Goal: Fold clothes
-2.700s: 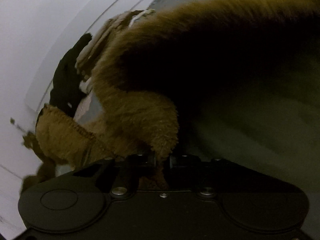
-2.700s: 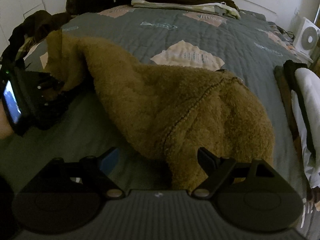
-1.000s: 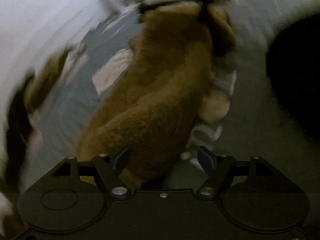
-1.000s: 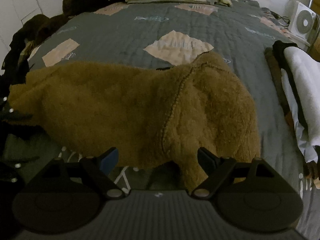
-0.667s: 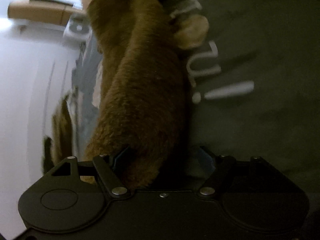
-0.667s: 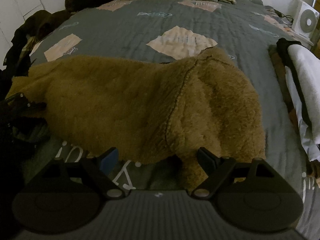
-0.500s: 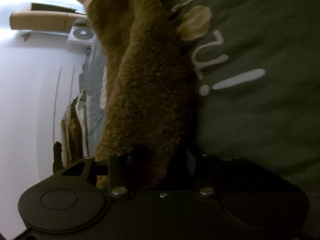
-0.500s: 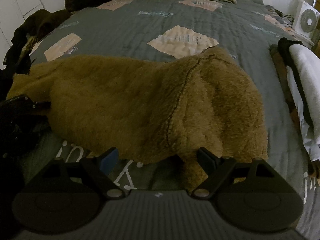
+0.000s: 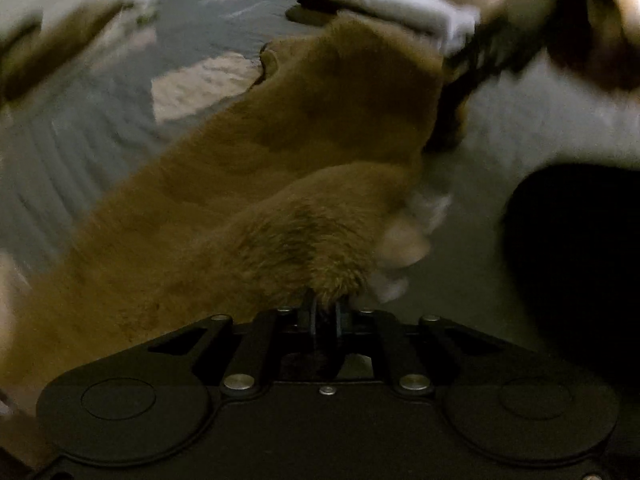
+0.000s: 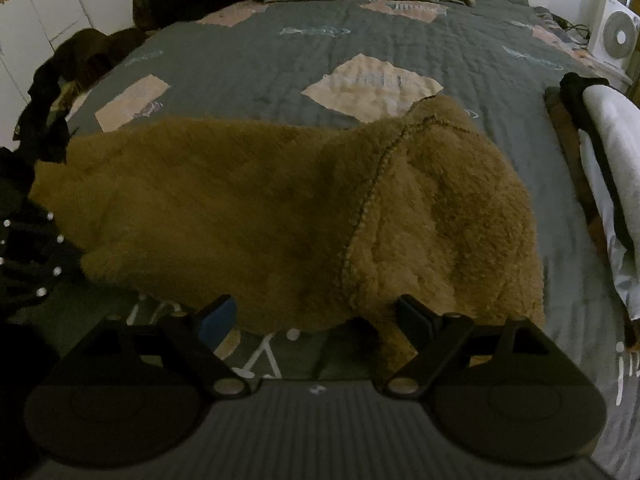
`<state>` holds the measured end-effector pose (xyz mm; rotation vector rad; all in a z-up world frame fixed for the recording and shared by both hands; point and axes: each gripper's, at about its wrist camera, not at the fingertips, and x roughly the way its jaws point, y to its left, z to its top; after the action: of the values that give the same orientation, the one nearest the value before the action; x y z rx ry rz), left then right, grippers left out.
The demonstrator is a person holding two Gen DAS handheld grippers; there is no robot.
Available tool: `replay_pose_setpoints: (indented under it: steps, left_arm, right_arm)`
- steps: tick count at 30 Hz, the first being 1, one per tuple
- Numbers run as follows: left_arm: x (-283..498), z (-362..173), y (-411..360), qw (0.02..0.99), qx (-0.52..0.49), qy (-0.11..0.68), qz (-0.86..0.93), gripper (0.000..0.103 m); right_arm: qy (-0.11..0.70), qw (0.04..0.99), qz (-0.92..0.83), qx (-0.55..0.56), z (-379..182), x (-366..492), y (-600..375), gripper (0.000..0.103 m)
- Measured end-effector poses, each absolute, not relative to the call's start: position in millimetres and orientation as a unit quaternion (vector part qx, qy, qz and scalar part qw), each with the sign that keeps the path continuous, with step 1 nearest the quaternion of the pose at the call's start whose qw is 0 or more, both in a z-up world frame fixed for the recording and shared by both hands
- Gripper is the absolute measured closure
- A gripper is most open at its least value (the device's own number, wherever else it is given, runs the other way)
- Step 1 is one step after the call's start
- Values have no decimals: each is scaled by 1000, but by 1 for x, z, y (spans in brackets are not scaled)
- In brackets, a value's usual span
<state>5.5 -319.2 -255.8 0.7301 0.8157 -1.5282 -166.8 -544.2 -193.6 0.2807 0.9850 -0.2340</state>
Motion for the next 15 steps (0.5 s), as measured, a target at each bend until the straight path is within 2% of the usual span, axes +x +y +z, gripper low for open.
replay_pose_setpoints:
  steps: [7, 10, 15]
  left_arm:
    - [28, -239, -300, 514, 110, 508, -682, 95]
    - [27, -247, -294, 495, 85, 546, -670, 95]
    - [6, -269, -291, 470, 112, 582, -654, 95]
  right_arm:
    - [452, 874, -113, 139, -172, -173, -549, 16]
    - [449, 876, -115, 132, -166, -173, -550, 14]
    - [453, 874, -114, 131, -166, -168, -552, 14]
